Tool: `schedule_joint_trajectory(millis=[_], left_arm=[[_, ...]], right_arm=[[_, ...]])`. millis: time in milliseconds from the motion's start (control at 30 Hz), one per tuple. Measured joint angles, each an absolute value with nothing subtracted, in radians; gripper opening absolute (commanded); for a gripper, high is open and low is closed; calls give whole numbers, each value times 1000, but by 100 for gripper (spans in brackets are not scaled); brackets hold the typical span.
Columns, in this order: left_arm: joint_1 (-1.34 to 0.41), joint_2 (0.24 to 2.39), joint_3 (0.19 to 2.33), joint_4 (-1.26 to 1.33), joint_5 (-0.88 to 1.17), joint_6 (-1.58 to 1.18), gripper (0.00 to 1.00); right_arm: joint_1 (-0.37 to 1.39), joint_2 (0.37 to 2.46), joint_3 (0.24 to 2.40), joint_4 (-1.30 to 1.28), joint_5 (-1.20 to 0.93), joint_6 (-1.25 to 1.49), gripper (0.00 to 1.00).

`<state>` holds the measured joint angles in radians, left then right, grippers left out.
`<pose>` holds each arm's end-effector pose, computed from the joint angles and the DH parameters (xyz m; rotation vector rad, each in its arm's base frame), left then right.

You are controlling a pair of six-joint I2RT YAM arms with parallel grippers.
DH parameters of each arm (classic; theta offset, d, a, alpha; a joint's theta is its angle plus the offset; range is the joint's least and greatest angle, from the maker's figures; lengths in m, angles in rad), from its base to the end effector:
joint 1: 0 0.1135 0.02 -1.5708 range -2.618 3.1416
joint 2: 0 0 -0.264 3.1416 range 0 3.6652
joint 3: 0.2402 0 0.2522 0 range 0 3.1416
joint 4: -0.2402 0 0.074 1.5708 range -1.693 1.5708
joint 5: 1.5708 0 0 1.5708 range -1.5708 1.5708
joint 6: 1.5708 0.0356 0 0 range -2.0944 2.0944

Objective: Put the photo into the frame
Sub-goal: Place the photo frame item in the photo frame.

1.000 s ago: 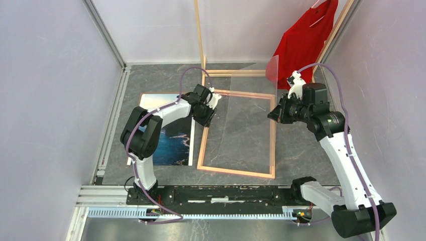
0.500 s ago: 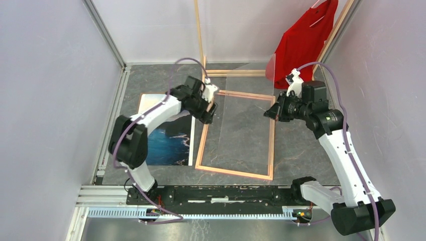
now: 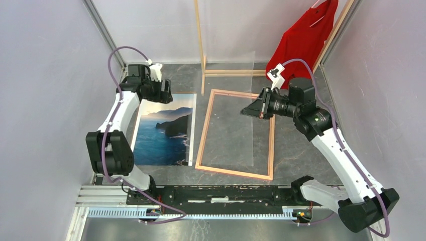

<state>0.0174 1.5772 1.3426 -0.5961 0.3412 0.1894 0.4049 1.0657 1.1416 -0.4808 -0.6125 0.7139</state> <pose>0.3466 -0.0059 0.2995 0.3593 2.3341 -0.3094 0.2004 0.1081 0.3823 -0.1095 2.1435 1.2983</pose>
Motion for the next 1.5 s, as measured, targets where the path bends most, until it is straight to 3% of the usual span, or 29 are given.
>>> schedule_joint_trajectory(millis=[167, 533, 933, 1500], left_arm=[[-1, 1577, 1264, -601, 341, 197, 86], [-2, 1541, 1204, -596, 317, 232, 86], [-2, 1538, 1179, -596, 316, 243, 93], [-123, 1538, 1132, -595, 293, 252, 100]], right_arm=[[407, 1058, 1107, -351, -682, 773, 0], [304, 1105, 730, -292, -736, 713, 0], [213, 1166, 689, -382, -587, 486, 0], [113, 1200, 585, -310, -538, 455, 0]])
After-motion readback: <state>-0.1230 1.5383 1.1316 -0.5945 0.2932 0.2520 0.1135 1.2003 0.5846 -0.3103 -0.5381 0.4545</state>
